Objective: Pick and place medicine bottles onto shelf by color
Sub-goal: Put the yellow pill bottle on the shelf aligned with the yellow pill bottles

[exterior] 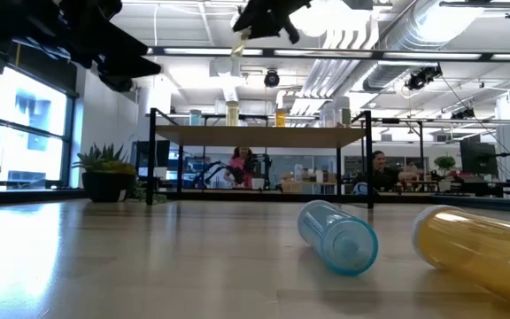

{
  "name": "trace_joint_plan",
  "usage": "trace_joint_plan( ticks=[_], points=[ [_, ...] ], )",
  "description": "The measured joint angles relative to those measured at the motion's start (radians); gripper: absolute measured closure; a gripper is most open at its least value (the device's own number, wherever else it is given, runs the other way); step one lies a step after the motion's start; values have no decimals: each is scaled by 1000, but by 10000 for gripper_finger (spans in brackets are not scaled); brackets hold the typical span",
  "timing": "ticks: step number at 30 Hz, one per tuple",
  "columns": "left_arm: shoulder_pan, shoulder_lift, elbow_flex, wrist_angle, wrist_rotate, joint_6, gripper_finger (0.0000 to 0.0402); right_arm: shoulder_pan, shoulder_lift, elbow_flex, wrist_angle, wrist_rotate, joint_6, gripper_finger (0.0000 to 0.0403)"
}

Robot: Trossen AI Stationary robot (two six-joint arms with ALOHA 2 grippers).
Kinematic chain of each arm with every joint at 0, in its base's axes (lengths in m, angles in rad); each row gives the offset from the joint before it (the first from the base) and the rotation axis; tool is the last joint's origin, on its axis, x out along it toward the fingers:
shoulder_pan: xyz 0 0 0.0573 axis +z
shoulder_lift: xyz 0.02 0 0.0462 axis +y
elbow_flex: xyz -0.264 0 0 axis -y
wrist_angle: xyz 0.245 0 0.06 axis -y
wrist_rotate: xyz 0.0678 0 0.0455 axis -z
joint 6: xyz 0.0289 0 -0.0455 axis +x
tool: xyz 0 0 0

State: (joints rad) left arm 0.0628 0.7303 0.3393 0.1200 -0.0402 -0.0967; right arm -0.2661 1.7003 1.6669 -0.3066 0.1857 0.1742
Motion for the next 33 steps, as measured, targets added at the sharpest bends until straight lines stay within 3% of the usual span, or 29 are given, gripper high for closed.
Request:
trace_joint_plan(
  ticks=[7,22,33],
  points=[
    [0,0,0,-19,2,-5,186,0,139,127,-144,0,-23,297],
    [0,0,0,-17,2,-5,186,0,247,132,-179,12,27,297],
    [0,0,0,-18,2,-5,186,14,256,132,-227,46,30,297]
  ],
)
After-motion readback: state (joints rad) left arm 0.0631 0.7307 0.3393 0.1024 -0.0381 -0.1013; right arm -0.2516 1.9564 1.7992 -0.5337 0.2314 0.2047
